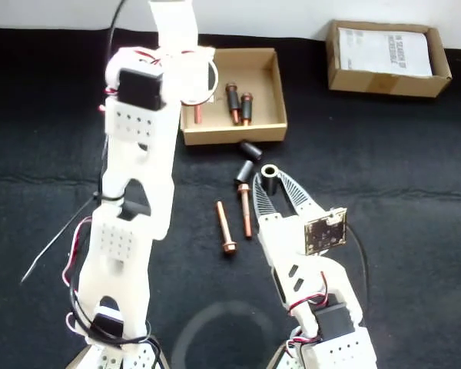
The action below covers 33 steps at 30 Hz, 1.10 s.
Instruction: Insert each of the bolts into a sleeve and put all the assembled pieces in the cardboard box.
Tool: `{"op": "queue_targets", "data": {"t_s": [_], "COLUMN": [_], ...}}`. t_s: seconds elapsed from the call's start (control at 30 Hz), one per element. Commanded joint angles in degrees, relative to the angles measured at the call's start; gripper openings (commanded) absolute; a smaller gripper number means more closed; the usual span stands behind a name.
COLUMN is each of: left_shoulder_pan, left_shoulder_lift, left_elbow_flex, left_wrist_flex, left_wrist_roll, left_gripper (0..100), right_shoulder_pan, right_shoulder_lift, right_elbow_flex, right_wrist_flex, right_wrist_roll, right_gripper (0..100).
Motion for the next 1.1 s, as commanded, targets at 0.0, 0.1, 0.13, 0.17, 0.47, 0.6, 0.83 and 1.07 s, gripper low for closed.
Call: {"op": "queue_targets", "data": {"t_s": [0.0, 0.1, 0.13, 0.17, 0.47, 0.6, 0.83, 1.07], "left_shoulder_pan": [1.71, 2.24, 2.68, 3.03, 5.23, 5.23, 5.23, 8.66], "left_shoulder_lift": [-7.08, -10.59, -11.74, -12.97, -25.27, -30.73, -46.46, -61.93], "left_elbow_flex": [-2.42, -2.33, -2.33, -2.33, -2.24, 1.36, 24.57, 56.31], "left_wrist_flex": [0.18, 0.18, 0.18, 0.18, 0.53, 0.53, 0.44, 0.00], "left_wrist_roll": [0.44, 0.35, 0.26, 0.18, -7.65, -10.20, -11.34, -11.25], "left_gripper": [1, 1, 1, 1, 1, 1, 1, 1], "right_shoulder_pan": [-0.40, -0.40, -0.40, -0.40, -0.40, -0.40, -0.40, -0.57], "right_shoulder_lift": [-1.10, -1.01, -1.01, -1.01, -1.01, -1.01, -1.01, -1.01], "right_elbow_flex": [7.52, 7.52, 7.52, 7.52, 7.52, 7.52, 7.52, 7.52], "right_wrist_flex": [-0.31, -0.04, -0.04, -0.04, -0.04, -0.04, 0.04, 0.04], "right_wrist_roll": [0.09, 0.09, 0.09, 0.09, 0.09, 0.09, 0.09, 0.09], "right_gripper": [0.6, 0.6, 0.6, 0.6, 0.6, 0.6, 0.6, 0.6]}}
